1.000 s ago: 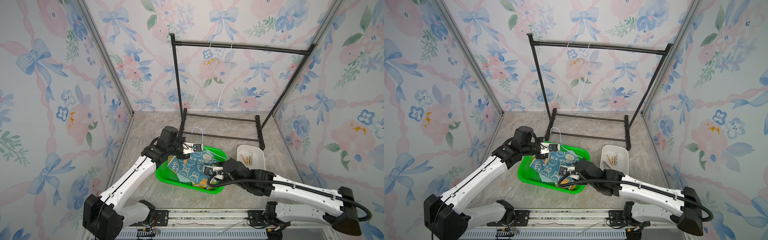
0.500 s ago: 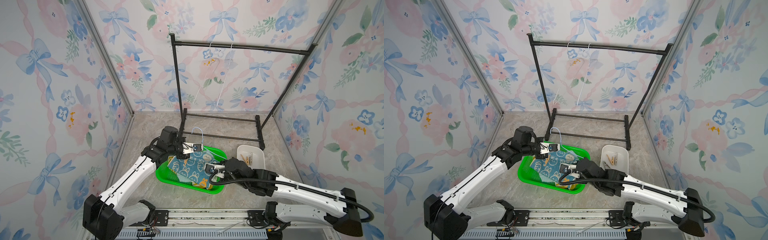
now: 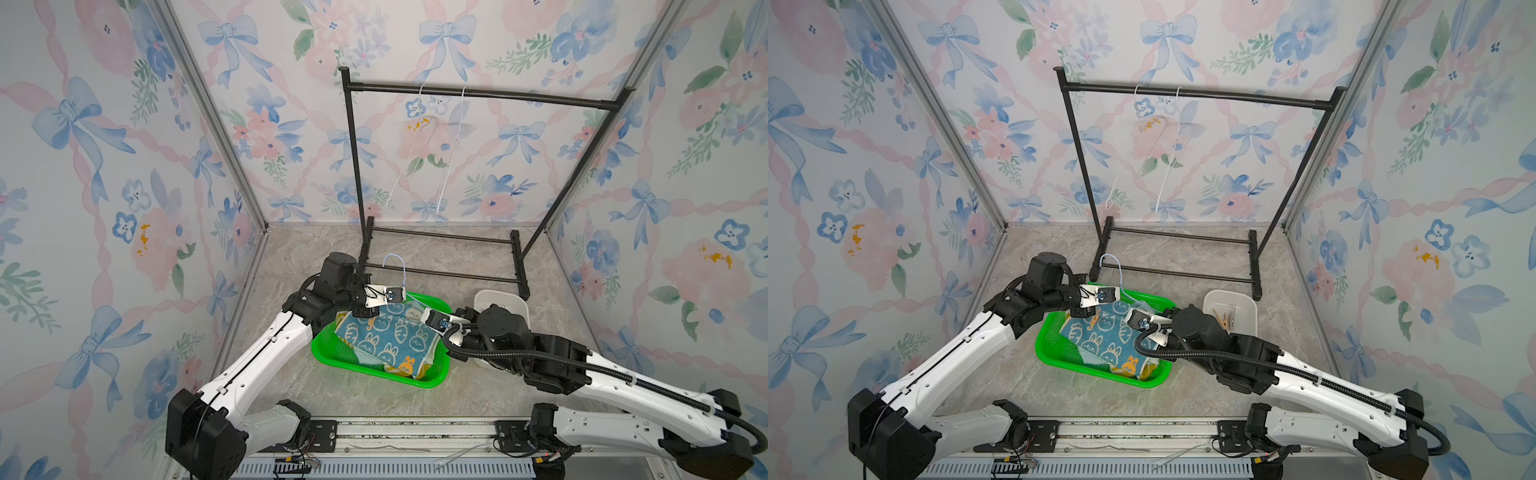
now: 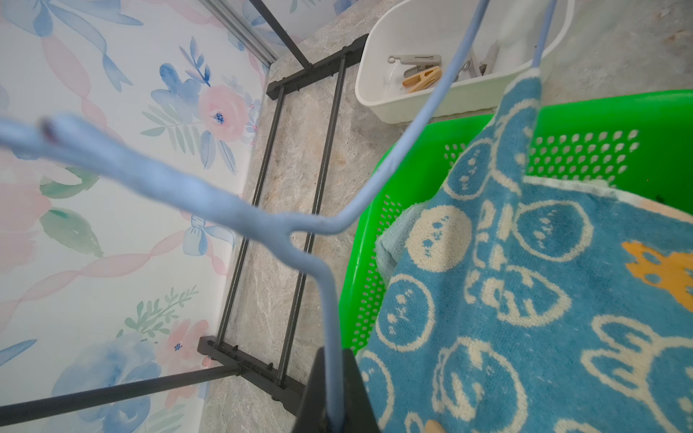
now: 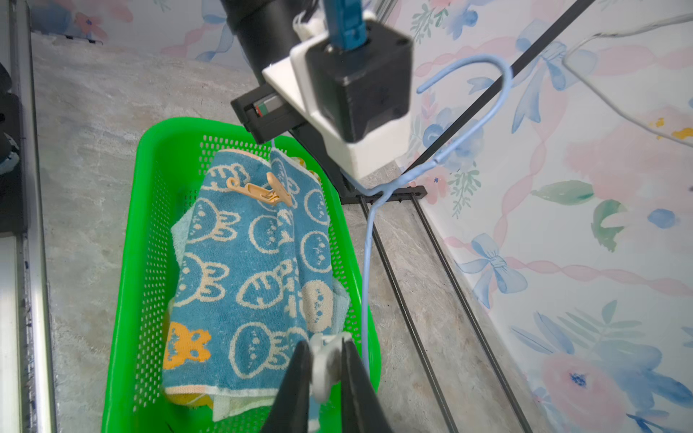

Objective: Remove the clothespins securing towels to the hanger
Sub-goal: Remove the clothespin from the hanger, then place the clothespin in the storage box.

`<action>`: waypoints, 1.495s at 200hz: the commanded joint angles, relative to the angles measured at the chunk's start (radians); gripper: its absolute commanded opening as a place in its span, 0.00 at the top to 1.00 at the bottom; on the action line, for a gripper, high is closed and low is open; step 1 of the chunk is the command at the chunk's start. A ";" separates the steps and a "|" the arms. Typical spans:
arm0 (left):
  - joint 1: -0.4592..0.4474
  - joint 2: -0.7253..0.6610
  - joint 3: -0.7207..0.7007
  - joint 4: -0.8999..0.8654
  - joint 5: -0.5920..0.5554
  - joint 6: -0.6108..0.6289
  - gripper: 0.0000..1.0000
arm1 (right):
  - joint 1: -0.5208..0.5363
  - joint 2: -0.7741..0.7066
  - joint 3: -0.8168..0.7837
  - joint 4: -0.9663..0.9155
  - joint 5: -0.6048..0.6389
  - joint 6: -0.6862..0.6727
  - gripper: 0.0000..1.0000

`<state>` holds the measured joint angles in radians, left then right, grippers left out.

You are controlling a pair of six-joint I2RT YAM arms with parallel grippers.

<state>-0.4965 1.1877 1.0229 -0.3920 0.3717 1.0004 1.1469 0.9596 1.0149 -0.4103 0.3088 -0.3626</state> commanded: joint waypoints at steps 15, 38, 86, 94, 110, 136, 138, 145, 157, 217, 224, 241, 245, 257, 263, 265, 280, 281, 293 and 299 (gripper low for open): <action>0.001 -0.035 -0.015 0.005 -0.022 0.037 1.00 | -0.045 -0.059 0.056 -0.059 0.057 0.152 0.86; -0.001 -0.045 -0.024 0.005 -0.024 0.060 1.00 | -0.134 -0.095 0.043 -0.090 0.073 0.237 0.86; -0.006 -0.081 -0.048 0.021 -0.004 0.102 1.00 | -0.411 -0.144 -0.056 -0.184 0.033 0.462 0.86; -0.005 -0.089 -0.052 0.027 0.001 0.106 1.00 | -0.450 -0.140 -0.074 -0.201 0.030 0.478 0.86; -0.007 -0.103 -0.065 0.039 0.012 0.122 1.00 | -0.511 -0.126 -0.112 -0.228 0.022 0.502 0.86; -0.007 -0.128 -0.092 0.064 0.042 0.141 1.00 | -0.619 -0.107 -0.199 -0.207 -0.054 0.535 0.86; -0.007 -0.129 -0.092 0.064 0.044 0.143 1.00 | -0.627 -0.105 -0.205 -0.203 -0.061 0.538 0.86; -0.007 -0.131 -0.095 0.065 0.053 0.149 1.00 | -0.658 -0.099 -0.229 -0.194 -0.082 0.555 0.86; -0.007 -0.131 -0.098 0.065 0.063 0.155 1.00 | -0.715 -0.084 -0.269 -0.170 -0.130 0.577 0.87; -0.007 -0.129 -0.106 0.065 0.062 0.162 1.00 | -0.860 0.019 -0.351 -0.122 -0.246 0.622 0.87; -0.007 -0.131 -0.107 0.064 0.063 0.163 1.00 | -0.868 0.032 -0.356 -0.117 -0.250 0.626 0.87; -0.007 -0.130 -0.107 0.064 0.060 0.165 1.00 | -0.886 0.073 -0.354 -0.111 -0.267 0.638 0.87; -0.007 -0.129 -0.109 0.065 0.059 0.165 1.00 | -0.891 0.083 -0.352 -0.110 -0.272 0.639 0.86; -0.007 -0.131 -0.109 0.064 0.059 0.166 1.00 | -0.904 0.116 -0.342 -0.113 -0.285 0.643 0.85; -0.007 -0.131 -0.109 0.065 0.059 0.167 1.00 | -0.906 0.128 -0.339 -0.115 -0.286 0.643 0.85; -0.007 -0.131 -0.109 0.065 0.059 0.167 1.00 | -0.910 0.134 -0.336 -0.115 -0.287 0.643 0.84; -0.007 -0.133 -0.110 0.064 0.059 0.167 1.00 | -0.912 0.159 -0.326 -0.119 -0.289 0.644 0.77; -0.007 -0.133 -0.110 0.065 0.059 0.167 1.00 | -0.912 0.161 -0.326 -0.120 -0.289 0.644 0.77; -0.007 -0.135 -0.110 0.066 0.060 0.168 1.00 | -0.916 0.174 -0.322 -0.121 -0.290 0.644 0.68; -0.007 -0.134 -0.110 0.064 0.059 0.168 1.00 | -0.918 0.176 -0.320 -0.121 -0.290 0.644 0.63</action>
<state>-0.4976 1.0714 0.9310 -0.3454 0.4011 1.1465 0.2417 1.1233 0.6720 -0.5308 0.0368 0.2718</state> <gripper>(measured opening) 0.049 0.295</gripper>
